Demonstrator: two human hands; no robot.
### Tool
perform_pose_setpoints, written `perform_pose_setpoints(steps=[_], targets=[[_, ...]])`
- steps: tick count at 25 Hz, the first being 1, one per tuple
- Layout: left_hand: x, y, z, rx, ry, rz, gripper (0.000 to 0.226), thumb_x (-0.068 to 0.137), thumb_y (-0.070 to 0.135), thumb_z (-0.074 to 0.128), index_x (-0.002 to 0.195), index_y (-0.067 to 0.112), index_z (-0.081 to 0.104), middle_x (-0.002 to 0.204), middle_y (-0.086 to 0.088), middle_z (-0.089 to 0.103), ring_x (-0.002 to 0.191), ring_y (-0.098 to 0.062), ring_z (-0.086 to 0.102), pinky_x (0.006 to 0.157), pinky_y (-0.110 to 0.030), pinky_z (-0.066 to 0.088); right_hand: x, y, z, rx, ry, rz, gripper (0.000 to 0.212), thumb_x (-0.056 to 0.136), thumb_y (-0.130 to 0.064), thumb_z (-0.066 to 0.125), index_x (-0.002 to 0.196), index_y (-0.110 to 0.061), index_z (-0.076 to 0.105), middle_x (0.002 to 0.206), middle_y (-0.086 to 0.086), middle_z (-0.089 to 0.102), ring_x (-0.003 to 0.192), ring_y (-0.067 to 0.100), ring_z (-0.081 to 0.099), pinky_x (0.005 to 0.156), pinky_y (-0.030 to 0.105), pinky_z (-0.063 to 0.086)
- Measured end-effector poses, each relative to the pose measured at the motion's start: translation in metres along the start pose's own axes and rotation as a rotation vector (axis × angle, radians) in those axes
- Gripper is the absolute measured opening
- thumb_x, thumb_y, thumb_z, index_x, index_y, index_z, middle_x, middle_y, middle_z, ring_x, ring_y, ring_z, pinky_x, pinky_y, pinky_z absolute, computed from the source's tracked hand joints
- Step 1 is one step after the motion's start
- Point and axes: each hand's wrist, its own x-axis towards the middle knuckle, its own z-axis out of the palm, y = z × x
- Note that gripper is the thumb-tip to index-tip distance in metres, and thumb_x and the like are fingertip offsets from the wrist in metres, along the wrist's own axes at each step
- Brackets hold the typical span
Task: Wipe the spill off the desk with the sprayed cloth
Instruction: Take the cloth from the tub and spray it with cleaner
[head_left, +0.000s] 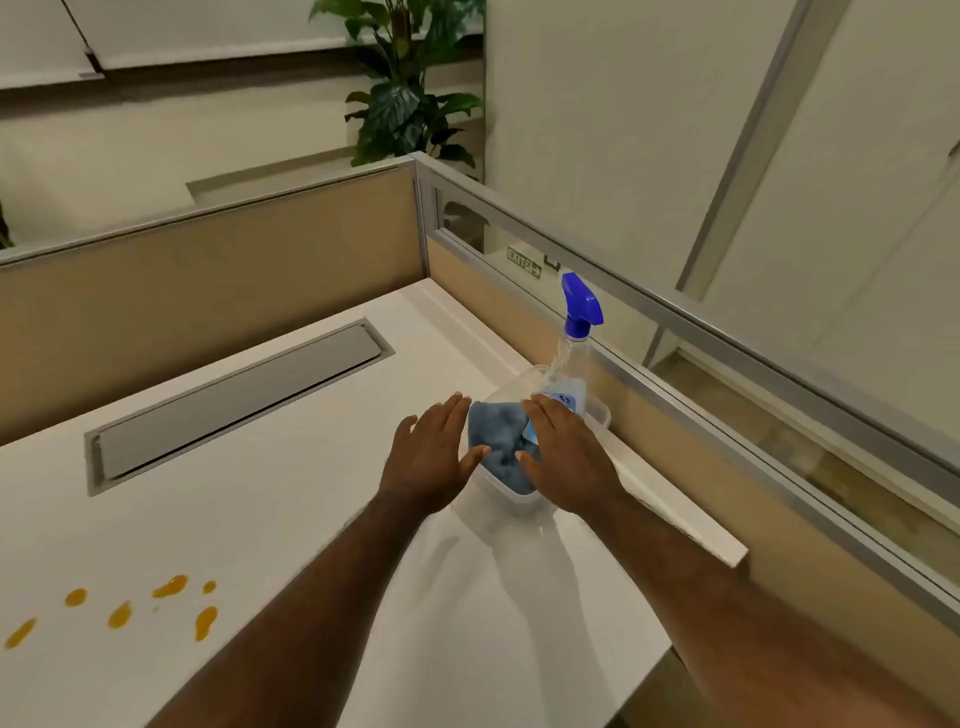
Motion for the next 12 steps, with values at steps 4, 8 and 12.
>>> perform_pose_setpoints(steps=[4,8,12], targets=[[0.015,0.002,0.01,-0.076,0.015,-0.063,0.071,0.092,0.058,0.043,0.148,0.018,0.026,0.156,-0.003,0.033,0.14,-0.023,0.036,0.112,-0.042,0.028,0.02,0.007,0.001,0.208,-0.074,0.004,0.066,0.091,-0.022,0.056,0.148,-0.014,0.024,0.155,0.008,0.03,0.142,0.026,0.03,0.115,0.039,0.029],[0.031,0.01,0.007,-0.103,-0.031,-0.116,0.067,0.088,0.055,0.053,0.141,0.016,0.037,0.144,-0.004,0.05,0.127,-0.025,0.051,0.105,-0.04,0.037,0.045,0.012,0.004,0.271,-0.223,-0.003,0.069,0.09,-0.011,0.055,0.15,-0.012,0.021,0.158,0.008,0.025,0.144,0.027,0.025,0.117,0.039,0.026],[0.043,0.02,0.006,-0.006,-0.048,-0.086,0.054,0.085,0.047,0.059,0.13,0.02,0.048,0.13,0.0,0.06,0.114,-0.022,0.056,0.096,-0.038,0.044,0.065,0.017,0.011,0.326,-0.308,-0.003,0.063,0.091,-0.004,0.051,0.148,-0.007,0.025,0.156,0.013,0.028,0.143,0.03,0.028,0.117,0.038,0.026]])
